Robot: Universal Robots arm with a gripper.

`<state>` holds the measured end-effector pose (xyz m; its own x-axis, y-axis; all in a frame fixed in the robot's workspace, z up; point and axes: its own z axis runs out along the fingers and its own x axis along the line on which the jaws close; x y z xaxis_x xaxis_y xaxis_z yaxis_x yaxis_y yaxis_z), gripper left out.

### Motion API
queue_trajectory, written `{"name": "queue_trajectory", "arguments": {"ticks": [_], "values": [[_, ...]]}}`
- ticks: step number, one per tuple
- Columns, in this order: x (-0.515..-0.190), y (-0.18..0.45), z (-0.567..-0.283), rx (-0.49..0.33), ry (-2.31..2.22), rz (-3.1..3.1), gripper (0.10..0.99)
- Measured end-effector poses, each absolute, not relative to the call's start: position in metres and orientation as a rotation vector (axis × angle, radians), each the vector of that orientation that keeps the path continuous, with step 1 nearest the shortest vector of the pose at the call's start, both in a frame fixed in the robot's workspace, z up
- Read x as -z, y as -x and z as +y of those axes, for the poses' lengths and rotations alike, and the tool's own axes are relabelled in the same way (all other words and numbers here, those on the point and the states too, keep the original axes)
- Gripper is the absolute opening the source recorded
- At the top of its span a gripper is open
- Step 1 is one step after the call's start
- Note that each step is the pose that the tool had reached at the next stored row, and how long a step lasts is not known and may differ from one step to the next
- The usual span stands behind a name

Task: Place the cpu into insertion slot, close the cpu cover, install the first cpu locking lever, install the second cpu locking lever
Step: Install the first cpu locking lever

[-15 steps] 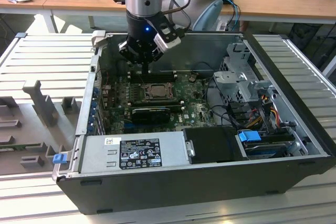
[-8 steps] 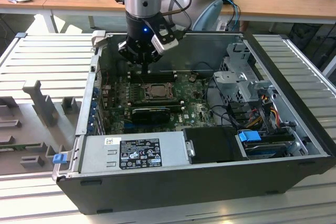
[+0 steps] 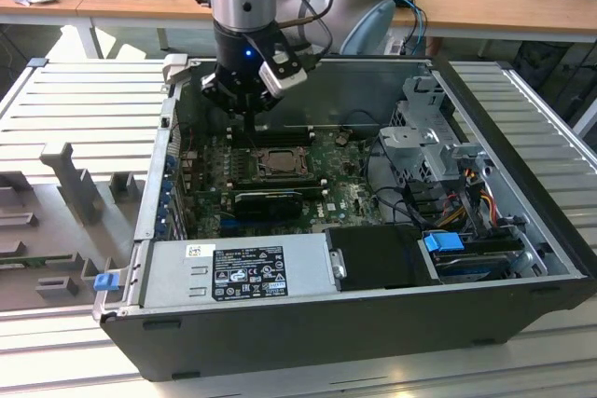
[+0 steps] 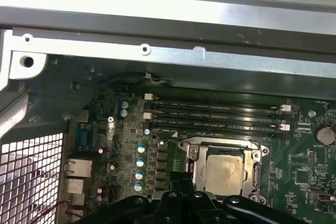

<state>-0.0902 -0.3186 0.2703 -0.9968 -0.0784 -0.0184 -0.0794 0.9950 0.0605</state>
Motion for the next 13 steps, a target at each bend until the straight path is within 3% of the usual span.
{"name": "queue_trajectory", "arguments": {"ticks": [13], "values": [[-0.2694,0.0978,-0.3185,-0.096,0.105,3.122,0.106]]}}
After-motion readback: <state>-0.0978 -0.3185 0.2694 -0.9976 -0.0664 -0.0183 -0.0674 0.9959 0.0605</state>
